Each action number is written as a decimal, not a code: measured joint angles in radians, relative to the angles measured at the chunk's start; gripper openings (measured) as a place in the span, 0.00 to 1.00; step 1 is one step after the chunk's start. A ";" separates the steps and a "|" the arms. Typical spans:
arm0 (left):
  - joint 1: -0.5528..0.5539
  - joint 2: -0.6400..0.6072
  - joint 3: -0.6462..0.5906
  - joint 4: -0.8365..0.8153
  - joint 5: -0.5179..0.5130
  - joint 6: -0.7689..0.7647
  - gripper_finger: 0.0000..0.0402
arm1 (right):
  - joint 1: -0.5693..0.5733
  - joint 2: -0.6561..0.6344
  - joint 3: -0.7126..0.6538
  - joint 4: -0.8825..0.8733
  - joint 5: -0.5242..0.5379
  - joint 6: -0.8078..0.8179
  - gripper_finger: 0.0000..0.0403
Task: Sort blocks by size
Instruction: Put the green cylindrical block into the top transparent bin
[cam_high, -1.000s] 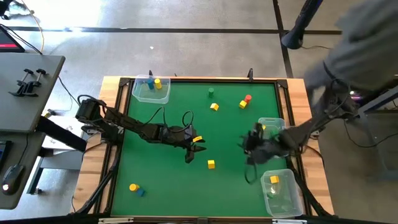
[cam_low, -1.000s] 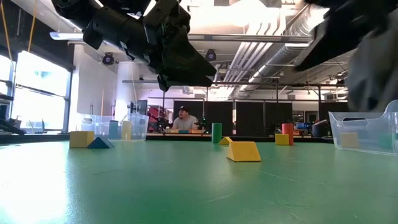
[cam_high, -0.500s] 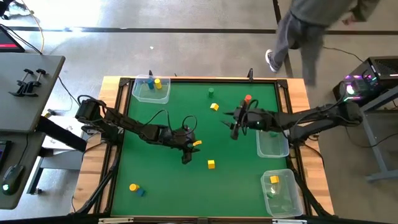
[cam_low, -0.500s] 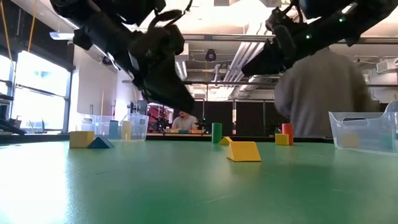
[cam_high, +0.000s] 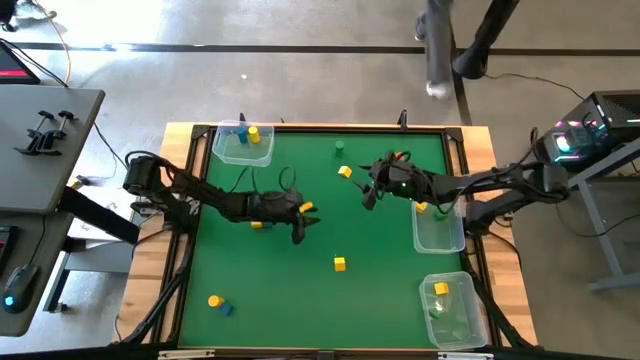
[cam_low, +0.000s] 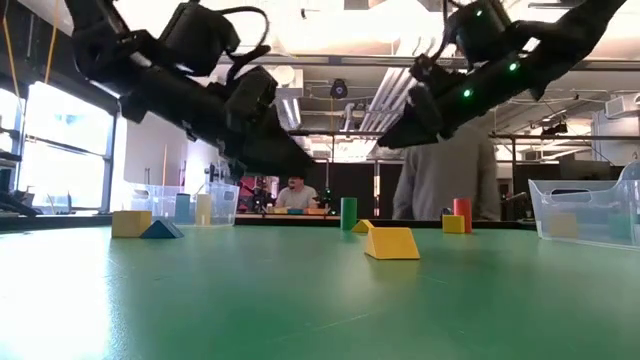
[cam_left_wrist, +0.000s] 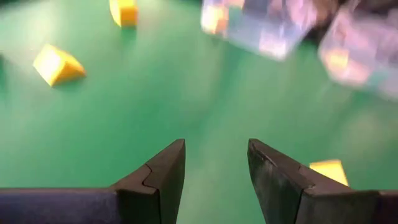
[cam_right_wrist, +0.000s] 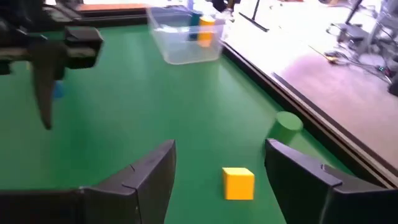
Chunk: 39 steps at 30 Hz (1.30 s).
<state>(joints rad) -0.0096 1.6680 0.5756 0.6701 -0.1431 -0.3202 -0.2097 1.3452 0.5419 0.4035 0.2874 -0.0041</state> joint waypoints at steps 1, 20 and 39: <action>0.011 0.000 -0.013 0.050 0.000 0.007 0.40 | -0.014 0.011 0.000 0.013 -0.009 0.002 0.59; 0.310 0.000 -0.026 0.325 0.424 0.265 0.40 | -0.171 0.291 0.002 0.344 -0.159 0.004 0.59; 0.251 0.000 -0.026 0.318 0.383 0.227 0.40 | -0.330 0.528 0.569 -0.305 -0.238 -0.125 0.59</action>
<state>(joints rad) 0.2419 1.6680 0.5491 0.9878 0.2400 -0.0933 -0.5395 1.8732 1.1110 0.0981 0.0489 -0.1293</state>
